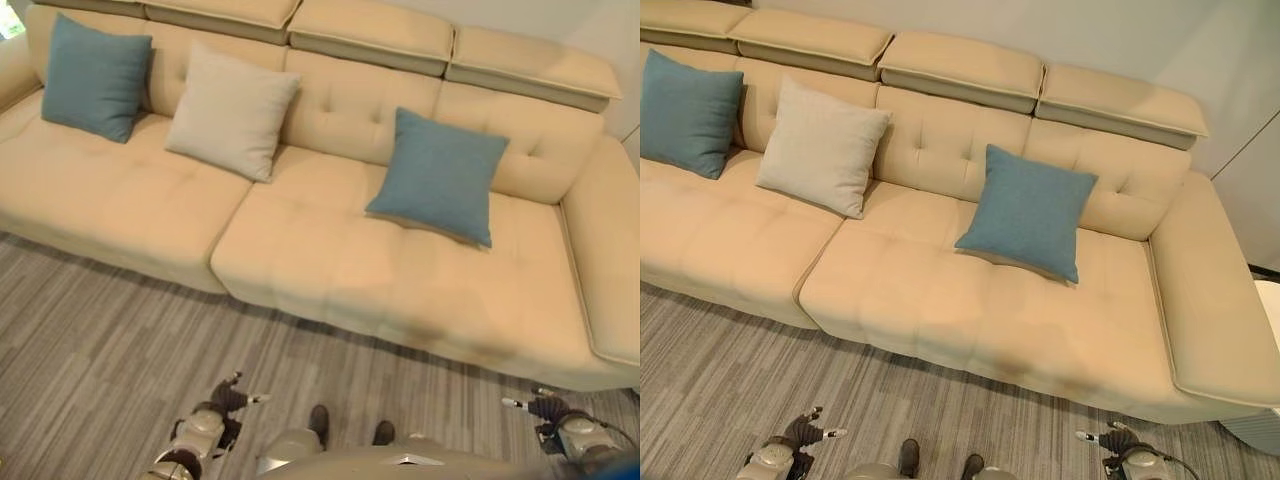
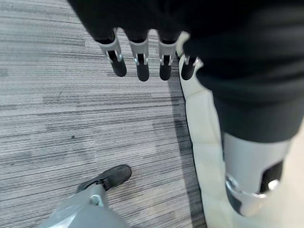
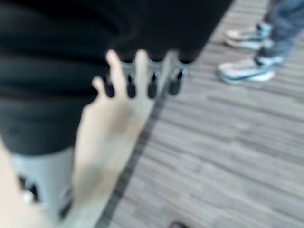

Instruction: Pick up all the scattered cushions and arrange them neatly on the sofa.

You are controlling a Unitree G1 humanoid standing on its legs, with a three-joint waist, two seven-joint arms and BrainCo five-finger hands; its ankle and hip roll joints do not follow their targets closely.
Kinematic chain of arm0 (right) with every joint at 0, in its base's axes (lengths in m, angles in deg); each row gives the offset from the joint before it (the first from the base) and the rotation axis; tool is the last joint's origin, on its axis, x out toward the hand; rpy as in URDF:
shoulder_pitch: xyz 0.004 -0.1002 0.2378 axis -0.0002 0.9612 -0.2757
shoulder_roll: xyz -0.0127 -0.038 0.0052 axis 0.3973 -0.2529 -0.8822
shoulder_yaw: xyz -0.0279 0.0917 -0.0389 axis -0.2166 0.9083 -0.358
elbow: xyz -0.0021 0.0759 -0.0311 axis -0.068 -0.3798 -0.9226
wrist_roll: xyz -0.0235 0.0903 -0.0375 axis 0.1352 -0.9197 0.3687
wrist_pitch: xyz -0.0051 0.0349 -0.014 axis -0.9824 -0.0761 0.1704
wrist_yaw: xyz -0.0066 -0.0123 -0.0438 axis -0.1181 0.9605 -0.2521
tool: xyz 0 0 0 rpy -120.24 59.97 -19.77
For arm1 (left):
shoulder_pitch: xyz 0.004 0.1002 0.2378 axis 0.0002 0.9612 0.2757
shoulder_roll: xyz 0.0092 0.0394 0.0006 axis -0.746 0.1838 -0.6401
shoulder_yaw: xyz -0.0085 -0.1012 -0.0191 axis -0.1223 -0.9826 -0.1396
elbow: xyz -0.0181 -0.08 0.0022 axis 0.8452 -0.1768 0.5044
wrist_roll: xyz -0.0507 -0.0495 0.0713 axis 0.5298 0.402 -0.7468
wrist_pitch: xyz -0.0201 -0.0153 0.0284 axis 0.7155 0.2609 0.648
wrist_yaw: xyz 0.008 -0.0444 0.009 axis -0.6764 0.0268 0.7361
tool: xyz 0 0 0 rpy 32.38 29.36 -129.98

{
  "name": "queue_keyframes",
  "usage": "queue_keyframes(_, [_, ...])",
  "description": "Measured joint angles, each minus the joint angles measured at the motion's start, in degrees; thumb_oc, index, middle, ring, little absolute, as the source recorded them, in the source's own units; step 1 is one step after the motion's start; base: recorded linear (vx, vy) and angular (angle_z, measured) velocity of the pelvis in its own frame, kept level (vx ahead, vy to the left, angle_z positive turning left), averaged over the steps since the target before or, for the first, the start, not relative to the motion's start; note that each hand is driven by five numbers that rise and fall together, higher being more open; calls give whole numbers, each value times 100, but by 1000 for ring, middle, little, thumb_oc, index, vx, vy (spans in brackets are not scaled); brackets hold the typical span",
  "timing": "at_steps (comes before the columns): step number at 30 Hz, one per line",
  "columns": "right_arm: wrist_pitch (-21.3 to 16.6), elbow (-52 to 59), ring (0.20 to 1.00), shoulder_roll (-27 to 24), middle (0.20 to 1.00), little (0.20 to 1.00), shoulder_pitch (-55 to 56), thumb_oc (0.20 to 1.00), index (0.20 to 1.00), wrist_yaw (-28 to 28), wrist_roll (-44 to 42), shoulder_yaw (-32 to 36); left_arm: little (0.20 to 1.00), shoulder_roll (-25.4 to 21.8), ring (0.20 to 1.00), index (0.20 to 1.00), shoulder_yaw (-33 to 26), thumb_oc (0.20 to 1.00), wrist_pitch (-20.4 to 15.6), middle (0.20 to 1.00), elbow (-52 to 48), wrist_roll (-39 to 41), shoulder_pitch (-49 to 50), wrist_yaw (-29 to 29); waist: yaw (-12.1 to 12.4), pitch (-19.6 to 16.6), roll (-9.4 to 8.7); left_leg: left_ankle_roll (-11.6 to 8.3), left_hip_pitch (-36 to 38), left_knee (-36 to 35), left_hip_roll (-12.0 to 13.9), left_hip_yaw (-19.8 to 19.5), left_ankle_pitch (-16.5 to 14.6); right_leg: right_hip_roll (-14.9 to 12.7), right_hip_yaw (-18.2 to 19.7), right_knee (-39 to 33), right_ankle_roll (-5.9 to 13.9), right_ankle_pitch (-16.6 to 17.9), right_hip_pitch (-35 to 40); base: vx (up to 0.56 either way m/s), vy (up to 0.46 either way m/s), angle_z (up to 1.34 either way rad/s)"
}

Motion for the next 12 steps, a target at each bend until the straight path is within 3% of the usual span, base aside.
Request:
queue_keyframes(3, [24,-44,1000,-3,1000,1000,45,1000,1000,-1,-1,31,1000,79,1000,1000,7,1000,-2,1000,-78,-40,13,2,51,-98,98,-65,70,-108,13,-95,92,114,-49,-578,-93,338,352,-68,-62,9])
queue_keyframes(8, [117,-168,1000,-18,1000,1000,54,1000,1000,-15,-1,92,1000,115,1000,1000,228,1000,-4,1000,-205,-42,9,-5,-77,-212,175,-122,142,-111,47,-320,139,165,-256,-581,-149,330,502,-28,-22,23])
queue_keyframes(12, [94,-54,1000,436,1000,1000,202,1000,1000,-215,-7,-172,1000,258,1000,1000,241,1000,-11,1000,-165,-37,107,-66,-143,-369,145,-188,159,-135,84,-409,140,198,-344,-580,-192,265,514,9,3,11])
